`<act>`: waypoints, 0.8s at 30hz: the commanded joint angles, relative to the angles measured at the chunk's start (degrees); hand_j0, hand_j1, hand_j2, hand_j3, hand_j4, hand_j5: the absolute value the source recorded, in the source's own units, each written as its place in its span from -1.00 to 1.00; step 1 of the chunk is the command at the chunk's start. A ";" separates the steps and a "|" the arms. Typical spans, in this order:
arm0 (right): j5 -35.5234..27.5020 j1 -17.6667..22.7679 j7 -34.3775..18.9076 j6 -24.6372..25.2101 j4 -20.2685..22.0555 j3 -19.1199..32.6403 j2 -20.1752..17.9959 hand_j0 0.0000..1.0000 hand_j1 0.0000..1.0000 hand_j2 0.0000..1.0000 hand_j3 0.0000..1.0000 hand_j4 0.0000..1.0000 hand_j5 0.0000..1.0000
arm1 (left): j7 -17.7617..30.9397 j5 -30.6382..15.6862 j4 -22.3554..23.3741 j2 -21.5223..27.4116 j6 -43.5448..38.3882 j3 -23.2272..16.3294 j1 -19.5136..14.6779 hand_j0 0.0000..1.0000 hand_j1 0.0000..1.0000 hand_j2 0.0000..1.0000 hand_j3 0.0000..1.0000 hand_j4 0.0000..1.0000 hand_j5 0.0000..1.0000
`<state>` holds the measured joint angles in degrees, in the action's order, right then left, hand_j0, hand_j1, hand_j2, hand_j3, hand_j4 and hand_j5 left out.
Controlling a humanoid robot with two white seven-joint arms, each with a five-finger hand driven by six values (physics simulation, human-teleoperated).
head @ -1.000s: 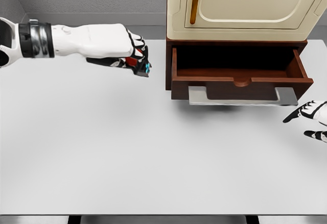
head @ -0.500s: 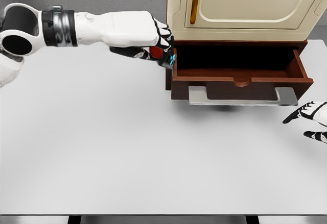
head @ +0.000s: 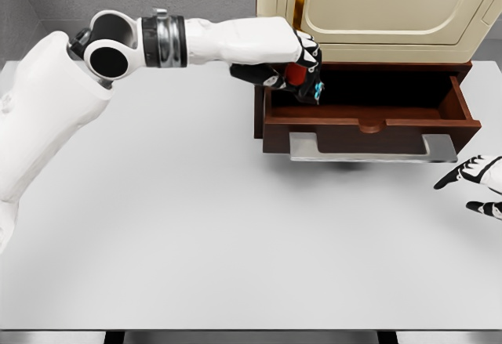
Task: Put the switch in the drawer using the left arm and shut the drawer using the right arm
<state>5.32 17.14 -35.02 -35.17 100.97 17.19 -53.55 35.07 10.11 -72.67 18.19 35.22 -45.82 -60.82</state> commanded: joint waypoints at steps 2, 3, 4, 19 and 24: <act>-0.40 0.00 0.02 0.17 0.02 -0.05 -0.06 0.36 0.36 0.36 0.36 0.36 0.36 | -0.07 1.23 4.46 -4.56 -0.22 0.03 -0.09 -0.34 -0.34 -0.34 -0.34 -0.34 -0.34; -0.40 0.00 0.02 0.17 0.02 -0.05 -0.06 0.36 0.36 0.36 0.36 0.36 0.36 | -0.07 2.55 6.05 -5.80 -0.22 -0.06 -0.18 -0.34 -0.34 -0.34 -0.34 -0.34 -0.34; -0.40 0.00 0.02 0.17 0.02 -0.05 -0.06 0.36 0.36 0.36 0.36 0.36 0.36 | -0.07 2.99 7.01 -6.32 -0.22 -0.14 -0.18 -0.34 -0.34 -0.34 -0.34 -0.34 -0.34; -0.40 0.09 0.02 0.17 0.02 -0.05 -0.06 0.36 0.36 0.36 0.36 0.36 0.36 | -0.07 3.08 14.66 -12.30 -0.22 -0.14 -0.44 -0.32 -0.32 -0.32 -0.32 -0.32 -0.32; -0.40 0.09 0.02 0.17 0.02 -0.05 -0.06 0.36 0.36 0.36 0.36 0.36 0.36 | -0.07 2.46 14.75 -12.30 -0.22 -0.06 -0.35 0.21 0.21 0.21 0.21 0.21 0.21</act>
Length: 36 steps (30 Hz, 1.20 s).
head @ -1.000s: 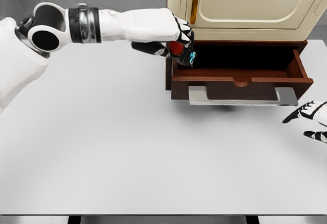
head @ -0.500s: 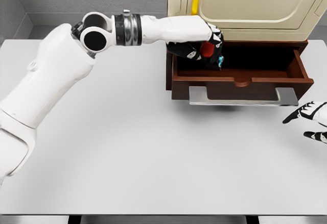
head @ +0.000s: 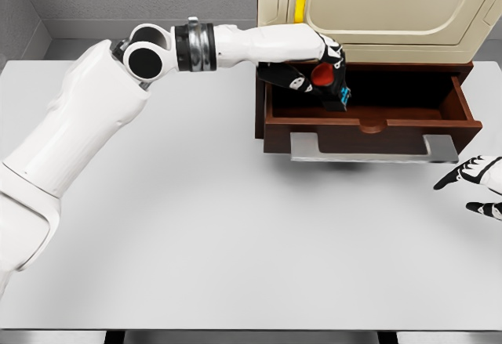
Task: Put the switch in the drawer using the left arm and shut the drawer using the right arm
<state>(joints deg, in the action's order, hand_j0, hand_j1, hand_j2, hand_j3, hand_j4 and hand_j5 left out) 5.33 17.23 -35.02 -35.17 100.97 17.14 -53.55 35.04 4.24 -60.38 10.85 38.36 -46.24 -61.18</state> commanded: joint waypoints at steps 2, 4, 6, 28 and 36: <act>-0.41 0.00 0.02 0.17 0.02 -0.01 -0.06 0.36 0.36 0.36 0.36 0.36 0.36 | -0.04 7.72 2.54 -4.87 -3.36 0.37 0.00 0.43 0.43 0.43 0.43 0.43 0.43; -0.41 0.00 0.02 0.17 0.02 -0.01 -0.06 0.36 0.36 0.36 0.36 0.36 0.36 | -0.04 7.63 2.54 -4.87 -3.36 0.45 0.00 0.57 0.57 0.57 0.57 0.57 0.57; -0.41 0.09 0.02 0.17 0.02 -0.01 -0.06 0.36 0.36 0.36 0.36 0.36 0.36 | -0.04 7.63 2.54 -4.87 -3.36 0.45 0.00 0.69 0.69 0.69 0.69 0.69 0.69; -0.41 0.35 0.02 0.17 0.02 -0.01 0.02 0.38 0.38 0.38 0.38 0.38 0.38 | -0.04 -3.80 -16.00 3.57 -3.36 0.45 0.27 1.00 1.00 1.00 1.00 1.00 1.00; -0.41 0.44 0.02 0.17 0.02 -0.01 -0.06 0.38 0.38 0.38 0.38 0.38 0.38 | -0.04 -5.73 -23.73 8.84 -3.36 -1.30 1.32 1.00 1.00 1.00 1.00 1.00 1.00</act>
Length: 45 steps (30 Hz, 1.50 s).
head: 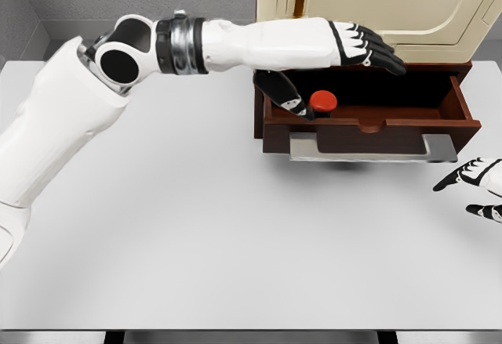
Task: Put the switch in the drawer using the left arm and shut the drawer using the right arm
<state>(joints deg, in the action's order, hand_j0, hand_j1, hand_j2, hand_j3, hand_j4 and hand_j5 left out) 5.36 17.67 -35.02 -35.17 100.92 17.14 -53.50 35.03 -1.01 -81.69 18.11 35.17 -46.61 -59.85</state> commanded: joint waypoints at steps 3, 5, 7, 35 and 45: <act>-0.35 0.09 0.02 0.17 -0.02 0.00 -0.03 0.38 0.38 0.38 0.38 0.38 0.38 | -0.03 8.21 -4.27 3.42 -0.17 -3.05 -0.09 1.00 1.00 1.00 1.00 1.00 1.00; -0.35 0.00 0.02 0.17 -0.02 0.00 -0.03 0.38 0.38 0.38 0.38 0.38 0.38 | -0.03 11.74 -9.54 6.58 -0.17 -7.09 -0.61 1.00 1.00 1.00 1.00 1.00 1.00; -0.35 0.00 0.02 0.17 -0.02 0.00 -0.03 0.38 0.38 0.38 0.38 0.38 0.38 | -0.03 5.51 -12.88 11.24 -0.17 -7.09 -2.20 1.00 1.00 1.00 1.00 1.00 1.00; -0.43 -0.09 0.02 0.17 -0.02 -1.85 0.06 0.40 0.40 0.40 0.40 0.40 0.40 | -1.54 -41.09 -16.84 16.34 -49.32 -15.18 -7.74 1.00 1.00 1.00 1.00 1.00 1.00; -0.79 -0.35 0.02 0.17 -0.02 -1.85 -0.12 0.36 0.36 0.36 0.36 0.36 0.36 | -4.62 -41.35 -7.78 12.65 -50.64 -15.35 -7.38 1.00 1.00 1.00 1.00 1.00 1.00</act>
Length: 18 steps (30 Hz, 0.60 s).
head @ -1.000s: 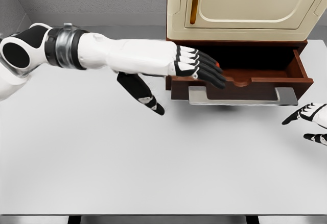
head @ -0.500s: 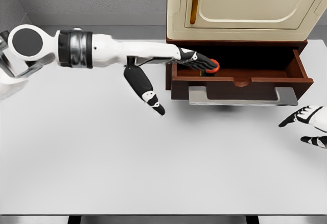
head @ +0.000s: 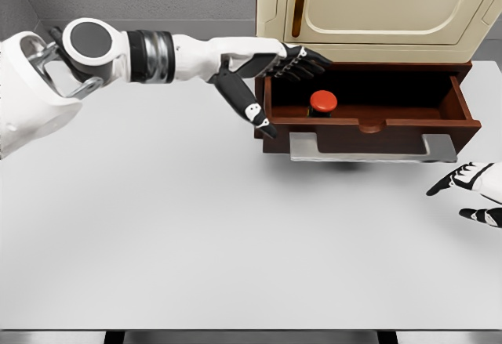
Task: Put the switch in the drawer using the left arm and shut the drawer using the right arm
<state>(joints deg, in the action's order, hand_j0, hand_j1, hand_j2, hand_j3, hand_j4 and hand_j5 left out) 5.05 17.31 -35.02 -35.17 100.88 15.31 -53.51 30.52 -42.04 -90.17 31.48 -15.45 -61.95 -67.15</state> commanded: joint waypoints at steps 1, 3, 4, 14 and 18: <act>-0.48 0.00 0.02 0.17 0.02 0.07 -0.19 0.36 0.36 0.36 0.36 0.36 0.36 | -0.11 -0.32 0.53 -0.63 0.07 -0.01 0.00 1.00 1.00 1.00 1.00 1.00 1.00; -1.36 0.00 0.02 0.17 0.02 0.25 -0.27 0.36 0.36 0.36 0.36 0.36 0.36 | -0.02 -0.23 0.17 -0.63 0.16 -0.36 0.09 1.00 1.00 1.00 1.00 1.00 1.00; -1.63 0.00 0.02 0.17 0.02 0.33 -0.36 0.36 0.36 0.36 0.36 0.36 0.36 | -0.02 -0.23 0.09 -0.71 0.25 -0.36 0.79 1.00 1.00 1.00 1.00 1.00 1.00; -2.33 1.05 0.02 0.17 0.11 1.12 -1.07 0.36 0.36 0.36 0.36 0.36 0.36 | -0.02 -0.06 0.26 -0.01 0.16 -1.07 2.11 1.00 1.00 1.00 1.00 1.00 1.00; -2.33 1.93 0.02 0.17 0.20 1.12 -1.07 0.36 0.36 0.36 0.36 0.36 0.36 | -0.02 -0.06 0.35 -0.19 0.16 -1.07 2.20 1.00 1.00 1.00 1.00 1.00 1.00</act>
<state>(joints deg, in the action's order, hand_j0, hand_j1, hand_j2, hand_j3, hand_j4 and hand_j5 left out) 3.17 19.34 -35.02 -35.17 101.02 16.42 -54.50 30.51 -41.87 -89.83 31.29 -15.32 -63.06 -64.78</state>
